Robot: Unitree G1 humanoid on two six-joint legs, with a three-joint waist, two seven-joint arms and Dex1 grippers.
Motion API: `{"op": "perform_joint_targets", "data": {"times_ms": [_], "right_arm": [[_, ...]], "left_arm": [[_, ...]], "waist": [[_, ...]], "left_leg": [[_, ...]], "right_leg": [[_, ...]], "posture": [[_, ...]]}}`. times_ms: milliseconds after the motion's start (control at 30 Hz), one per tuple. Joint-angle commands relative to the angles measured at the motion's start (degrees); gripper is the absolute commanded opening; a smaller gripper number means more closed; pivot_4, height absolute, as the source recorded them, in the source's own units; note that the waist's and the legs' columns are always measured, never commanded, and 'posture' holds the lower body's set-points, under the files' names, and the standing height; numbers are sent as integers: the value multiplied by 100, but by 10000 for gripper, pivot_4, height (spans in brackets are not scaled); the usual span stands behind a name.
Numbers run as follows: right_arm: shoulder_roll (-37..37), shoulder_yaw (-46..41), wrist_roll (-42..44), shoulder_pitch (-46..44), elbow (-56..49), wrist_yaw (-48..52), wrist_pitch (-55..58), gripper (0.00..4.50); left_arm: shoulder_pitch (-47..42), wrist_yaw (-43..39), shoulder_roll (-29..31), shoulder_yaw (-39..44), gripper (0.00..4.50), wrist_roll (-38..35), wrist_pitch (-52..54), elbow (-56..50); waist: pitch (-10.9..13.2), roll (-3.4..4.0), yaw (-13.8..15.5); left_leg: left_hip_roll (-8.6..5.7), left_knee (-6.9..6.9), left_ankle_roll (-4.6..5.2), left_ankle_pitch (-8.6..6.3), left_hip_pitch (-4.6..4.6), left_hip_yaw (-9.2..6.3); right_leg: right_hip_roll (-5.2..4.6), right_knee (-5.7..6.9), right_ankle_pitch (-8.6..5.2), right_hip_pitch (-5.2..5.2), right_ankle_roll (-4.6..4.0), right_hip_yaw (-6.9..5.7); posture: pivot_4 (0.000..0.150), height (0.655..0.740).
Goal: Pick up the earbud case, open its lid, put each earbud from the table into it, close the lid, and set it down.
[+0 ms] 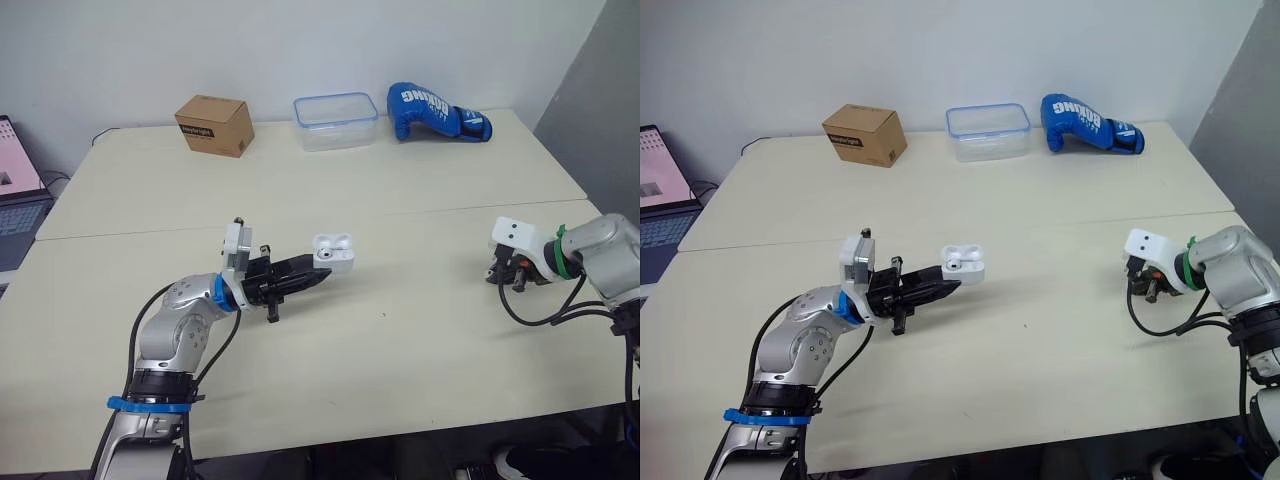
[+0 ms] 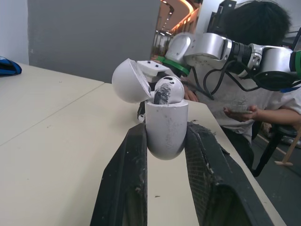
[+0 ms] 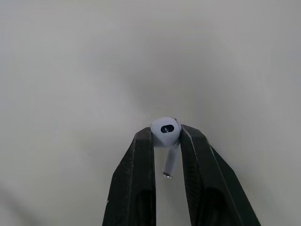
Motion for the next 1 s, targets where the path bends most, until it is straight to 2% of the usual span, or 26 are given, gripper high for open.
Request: {"op": "perform_joint_targets", "data": {"times_ms": [33,400,700,1000], "right_arm": [[-103,159,-130,-122,-515,460,-205,3837],[148,765,-591,-364,-935,1205,-637,3837],[518,863,-869,-414,-655,1173,-855,3837],[574,897,-1138,-351,-473,994,-1139,3837]], "left_arm": [[-94,-20,-61,-5,8011,-38,-111,-130],[-83,4,-96,-4,8011,-14,-141,-187],[57,118,-92,17,8011,-18,-135,-353],[87,180,-82,25,8011,-35,-133,-393]], "waist": [[0,0,0],[0,0,4],[0,0,4],[0,0,5]], "left_leg": [[0,0,0,0,0,0],[-1,2,0,0,0,-1],[-1,2,-1,0,0,-2],[-1,3,-1,0,0,-3]], "right_leg": [[0,0,0,1,0,0],[-1,0,0,1,0,0],[-1,0,0,0,0,0],[-1,1,0,2,0,-1]], "posture": [[1500,7307],[1500,7307],[1500,7307],[1500,7307]]}}
